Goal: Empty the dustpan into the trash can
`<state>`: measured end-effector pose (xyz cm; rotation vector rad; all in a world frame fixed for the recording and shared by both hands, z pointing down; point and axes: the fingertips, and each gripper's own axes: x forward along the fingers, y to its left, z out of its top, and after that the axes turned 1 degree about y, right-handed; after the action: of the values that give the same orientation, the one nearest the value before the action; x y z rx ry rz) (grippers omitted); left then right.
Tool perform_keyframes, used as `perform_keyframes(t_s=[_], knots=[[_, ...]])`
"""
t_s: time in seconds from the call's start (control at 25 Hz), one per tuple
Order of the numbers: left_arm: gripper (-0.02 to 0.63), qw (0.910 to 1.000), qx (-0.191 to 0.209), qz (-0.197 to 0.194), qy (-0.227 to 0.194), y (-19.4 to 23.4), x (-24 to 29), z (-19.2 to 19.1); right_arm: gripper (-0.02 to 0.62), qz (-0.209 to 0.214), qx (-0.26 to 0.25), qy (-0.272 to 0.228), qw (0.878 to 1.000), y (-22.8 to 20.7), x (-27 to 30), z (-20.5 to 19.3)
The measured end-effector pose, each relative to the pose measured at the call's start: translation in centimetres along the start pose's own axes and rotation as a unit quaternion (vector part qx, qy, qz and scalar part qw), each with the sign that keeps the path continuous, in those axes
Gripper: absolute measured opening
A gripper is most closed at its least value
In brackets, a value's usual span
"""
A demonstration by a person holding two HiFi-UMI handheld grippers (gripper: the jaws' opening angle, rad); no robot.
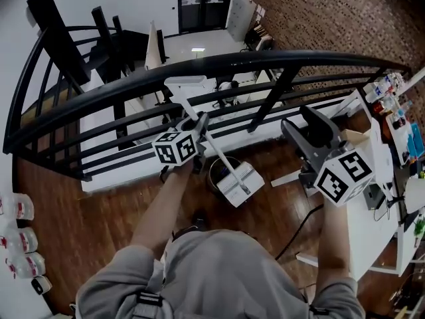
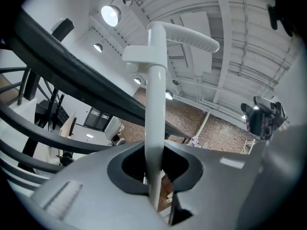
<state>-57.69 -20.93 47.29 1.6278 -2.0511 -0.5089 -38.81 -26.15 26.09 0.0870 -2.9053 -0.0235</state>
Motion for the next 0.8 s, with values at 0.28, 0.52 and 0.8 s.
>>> perform_keyframes(t_s=[0.28, 0.52, 0.8], knots=[[0.016, 0.9999, -0.009, 0.007, 0.005, 2.1, -0.9, 0.1, 0.235, 0.010, -0.001, 0.008, 1.000, 1.5, 2.5, 0.2], [0.018, 0.9986, 0.023, -0.044, 0.021, -1.6, -1.1, -0.8, 0.235, 0.002, 0.004, 0.016, 1.000, 2.6, 2.5, -0.6], [0.026, 0.9789, 0.151, -0.126, 0.055, -12.1, -0.3, -4.6, 0.235, -0.022, -0.002, -0.005, 1.000, 3.8, -2.1, -0.6]])
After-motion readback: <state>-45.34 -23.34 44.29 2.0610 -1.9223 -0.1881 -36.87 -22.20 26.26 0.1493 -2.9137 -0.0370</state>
